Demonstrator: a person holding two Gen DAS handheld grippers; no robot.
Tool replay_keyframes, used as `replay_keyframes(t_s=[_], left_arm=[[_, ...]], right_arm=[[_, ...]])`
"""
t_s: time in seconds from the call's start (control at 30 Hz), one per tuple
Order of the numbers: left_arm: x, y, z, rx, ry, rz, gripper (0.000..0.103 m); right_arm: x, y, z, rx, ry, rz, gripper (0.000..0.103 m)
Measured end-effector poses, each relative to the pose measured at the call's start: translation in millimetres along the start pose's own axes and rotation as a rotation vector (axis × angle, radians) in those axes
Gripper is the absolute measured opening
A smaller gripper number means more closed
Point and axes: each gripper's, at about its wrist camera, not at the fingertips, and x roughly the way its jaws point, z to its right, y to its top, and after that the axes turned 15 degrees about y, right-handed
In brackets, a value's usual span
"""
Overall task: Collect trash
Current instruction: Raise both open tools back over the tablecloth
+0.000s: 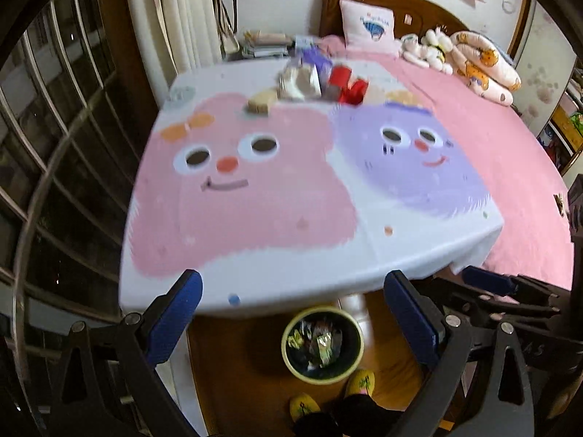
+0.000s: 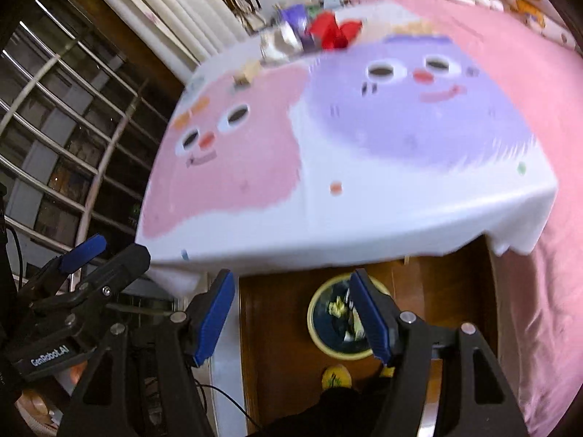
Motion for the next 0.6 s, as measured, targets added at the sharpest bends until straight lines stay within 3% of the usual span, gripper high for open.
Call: replay_keyframes(t_s=[0.33, 0.6], left_arm=[[-6.6, 59.1, -9.8, -0.018, 0.037, 0.098, 0.099], [35.7, 123.8, 0.0, -0.093, 0.089, 0.068, 0.099]], right_arm=[[-20.9, 69.5, -11.8, -0.057, -0.014, 0.105, 0.073], [2.3, 161.4, 24.7, -0.032, 0.024, 0.107, 0.086]])
